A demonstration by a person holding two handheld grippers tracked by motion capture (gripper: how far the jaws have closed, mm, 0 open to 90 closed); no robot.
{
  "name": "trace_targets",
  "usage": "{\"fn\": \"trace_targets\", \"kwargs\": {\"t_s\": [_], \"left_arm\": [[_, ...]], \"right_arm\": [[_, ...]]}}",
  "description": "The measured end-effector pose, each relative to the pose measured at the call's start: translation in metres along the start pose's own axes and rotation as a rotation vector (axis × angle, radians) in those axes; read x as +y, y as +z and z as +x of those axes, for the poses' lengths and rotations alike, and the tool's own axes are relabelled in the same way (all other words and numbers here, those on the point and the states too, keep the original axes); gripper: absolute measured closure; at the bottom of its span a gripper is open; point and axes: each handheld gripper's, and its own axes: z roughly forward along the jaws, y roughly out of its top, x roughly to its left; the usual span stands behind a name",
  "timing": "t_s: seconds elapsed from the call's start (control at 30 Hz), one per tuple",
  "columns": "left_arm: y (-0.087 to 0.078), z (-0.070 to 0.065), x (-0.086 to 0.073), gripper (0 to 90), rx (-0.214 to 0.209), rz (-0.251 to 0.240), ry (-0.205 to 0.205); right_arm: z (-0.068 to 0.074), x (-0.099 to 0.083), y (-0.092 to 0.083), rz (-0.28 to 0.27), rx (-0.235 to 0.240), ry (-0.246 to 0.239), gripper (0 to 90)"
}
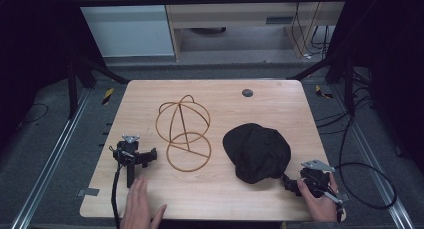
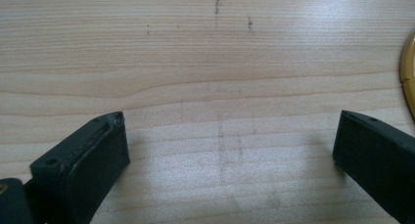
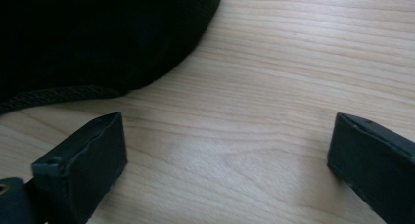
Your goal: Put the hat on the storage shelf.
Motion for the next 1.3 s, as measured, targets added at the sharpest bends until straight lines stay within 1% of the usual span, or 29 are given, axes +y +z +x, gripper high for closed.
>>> {"fn": "trace_targets", "kwargs": {"t_s": [0.2, 0.27, 0.3, 0.33, 0.37, 0.4, 0.43, 0.47, 0.5, 0.57, 0.6, 0.63, 0.67, 0.77, 0.8, 0.83, 0.87, 0.9, 0.97, 1.03, 1.07, 1.1, 1.13, 1.17, 1.2, 1.23, 1.27, 1.3], "left_arm": [[0.000, 0.000, 0.000, 0.0, 0.000, 0.000, -0.001], [0.000, 0.000, 0.000, 0.0, -0.001, 0.000, -0.001], [0.000, 0.000, 0.000, 0.0, -0.001, 0.000, -0.001], [0.000, 0.000, 0.000, 0.0, -0.001, 0.001, -0.001], [0.000, 0.000, 0.000, 0.0, -0.001, 0.001, -0.001], [0.000, 0.000, 0.000, 0.0, -0.001, 0.001, -0.001], [0.000, 0.000, 0.000, 0.0, -0.001, 0.001, -0.001], [0.000, 0.000, 0.000, 0.0, -0.001, 0.001, -0.001], [0.000, 0.000, 0.000, 0.0, -0.001, 0.001, -0.001], [0.000, 0.000, 0.000, 0.0, -0.001, 0.001, -0.001], [0.000, 0.000, 0.000, 0.0, -0.001, 0.001, -0.001], [0.000, 0.000, 0.000, 0.0, -0.001, 0.001, -0.001], [0.000, 0.000, 0.000, 0.0, -0.001, 0.001, -0.001], [0.000, 0.000, 0.000, 0.0, -0.001, 0.001, -0.001], [0.000, 0.000, 0.000, 0.0, -0.001, 0.001, 0.000], [0.000, 0.000, 0.000, 0.0, -0.001, 0.001, 0.000], [0.000, 0.000, 0.000, 0.0, -0.001, 0.001, 0.000], [0.000, 0.000, 0.000, 0.0, -0.001, 0.001, 0.000], [0.000, 0.000, 0.000, 0.0, -0.002, 0.001, -0.001], [0.000, 0.000, 0.000, 0.0, -0.002, 0.001, 0.000], [0.000, 0.000, 0.000, 0.0, -0.002, 0.001, -0.001], [0.000, 0.000, 0.000, 0.0, -0.002, 0.001, -0.001], [0.000, 0.000, 0.000, 0.0, -0.003, 0.002, 0.000], [0.000, 0.000, 0.000, 0.0, -0.003, 0.002, 0.000], [0.000, -0.001, 0.000, 0.0, -0.004, 0.002, 0.002], [-0.001, -0.001, 0.000, 0.0, -0.005, 0.002, 0.004], [-0.001, -0.001, 0.000, 0.0, -0.005, 0.002, 0.004], [-0.001, -0.001, 0.000, 0.0, -0.006, 0.002, 0.005]], "right_arm": [[0.003, 0.003, 0.003, 0.003, -0.003, 0.009, 0.7], [0.001, 0.004, 0.001, 0.010, 0.000, 0.022, 5.0], [0.001, 0.004, 0.001, 0.010, 0.000, 0.022, 5.0], [0.001, 0.008, -0.003, 0.020, 0.033, 0.029, 6.6], [0.001, 0.008, -0.003, 0.020, 0.033, 0.029, 6.6], [0.002, 0.009, -0.005, 0.018, 0.039, 0.021, 5.4], [0.005, 0.010, -0.009, 0.015, 0.037, 0.001, 6.6], [0.008, 0.013, -0.014, 0.020, 0.058, -0.017, 7.4], [0.009, 0.015, -0.018, 0.025, 0.072, -0.023, 8.0], [0.011, 0.018, -0.022, 0.023, 0.078, -0.026, 9.6], [0.011, 0.020, -0.026, 0.021, 0.073, -0.053, 10.3], [0.013, 0.025, -0.035, 0.012, 0.066, -0.064, 9.5], [0.014, 0.028, -0.041, 0.005, 0.068, -0.060, 9.3], [0.018, 0.038, -0.062, -0.002, 0.099, -0.060, 9.9], [0.022, 0.044, -0.072, 0.000, 0.108, -0.080, 9.8], [0.022, 0.044, -0.072, 0.000, 0.108, -0.080, 9.8], [0.024, 0.047, -0.077, -0.004, 0.106, -0.093, 9.8], [0.028, 0.053, -0.085, -0.004, 0.115, -0.110, 9.8], [0.032, 0.061, -0.092, -0.009, 0.125, -0.136, 9.7], [0.037, 0.071, -0.096, 0.005, 0.148, -0.154, 9.1], [0.039, 0.074, -0.096, 0.010, 0.156, -0.152, 9.1], [0.042, 0.080, -0.096, 0.015, 0.163, -0.166, 8.9], [0.048, 0.089, -0.096, 0.021, 0.181, -0.182, 8.3], [0.048, 0.089, -0.096, 0.021, 0.181, -0.182, 8.3], [0.051, 0.092, -0.095, 0.022, 0.183, -0.189, 8.0], [0.057, 0.102, -0.093, 0.023, 0.200, -0.199, 7.0], [0.057, 0.102, -0.093, 0.023, 0.200, -0.199, 7.0], [0.060, 0.106, -0.092, 0.029, 0.206, -0.208, 6.9]]}}
